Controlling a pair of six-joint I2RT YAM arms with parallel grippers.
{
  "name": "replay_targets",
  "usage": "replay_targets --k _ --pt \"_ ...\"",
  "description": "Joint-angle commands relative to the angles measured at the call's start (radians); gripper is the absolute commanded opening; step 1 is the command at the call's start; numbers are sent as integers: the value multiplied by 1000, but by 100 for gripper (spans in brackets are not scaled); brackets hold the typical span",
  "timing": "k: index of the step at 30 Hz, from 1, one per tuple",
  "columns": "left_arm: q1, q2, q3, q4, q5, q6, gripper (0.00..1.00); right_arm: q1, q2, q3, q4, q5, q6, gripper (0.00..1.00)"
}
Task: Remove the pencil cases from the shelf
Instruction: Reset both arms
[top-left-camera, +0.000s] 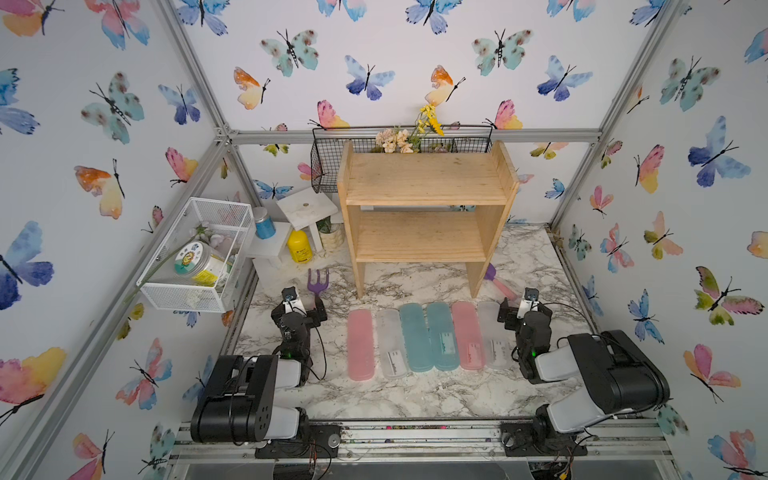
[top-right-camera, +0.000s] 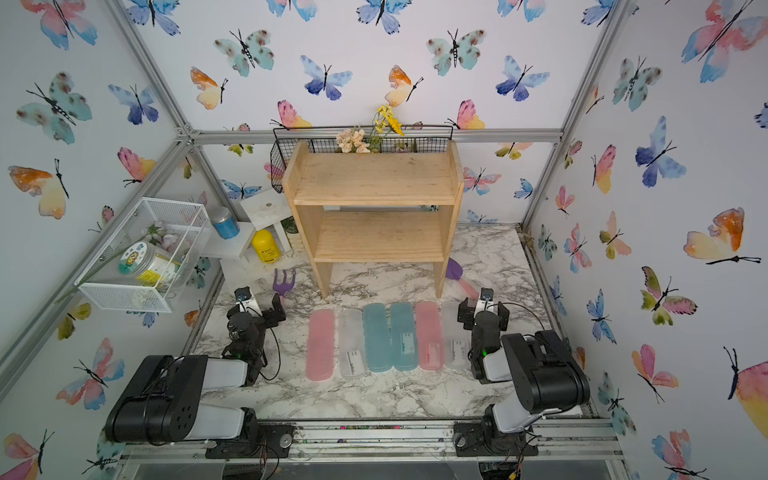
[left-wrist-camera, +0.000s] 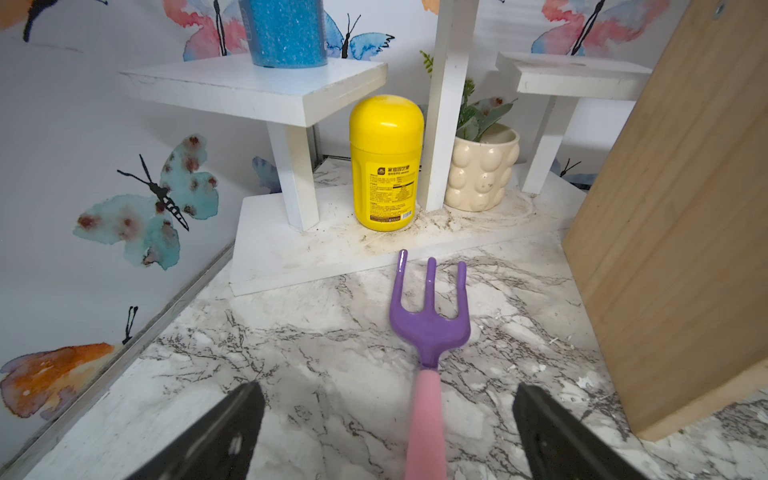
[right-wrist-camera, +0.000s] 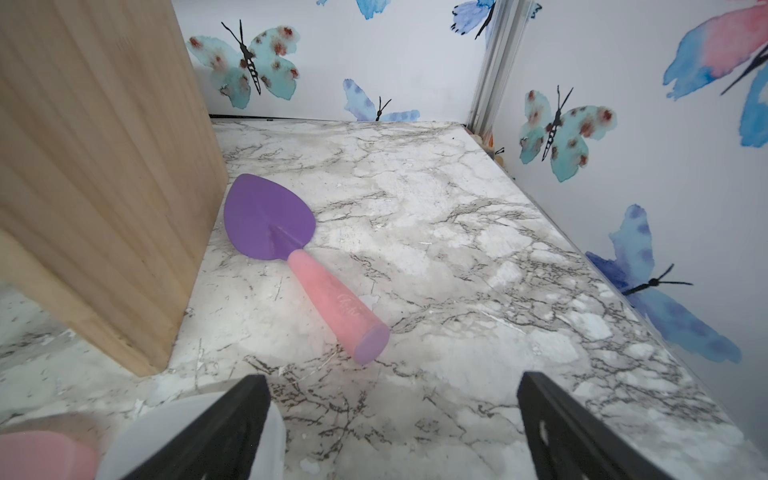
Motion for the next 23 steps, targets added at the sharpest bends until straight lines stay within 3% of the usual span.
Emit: replay_targets --k 1,3,7,9,23 --pt "-6 -1 5 17 28 11 99 -12 -37 44 11 -80 -2 99" --pt "-6 -1 4 16 27 12 99 -15 9 21 150 -80 -19 99" --pt "-7 0 4 17 26 13 99 -14 -31 40 37 -75 -8 99" --pt "-7 -1 3 16 26 13 99 -15 -7 31 102 -75 -16 99" --pt "-11 0 8 10 22 14 99 -15 -23 40 56 -73 -12 99"
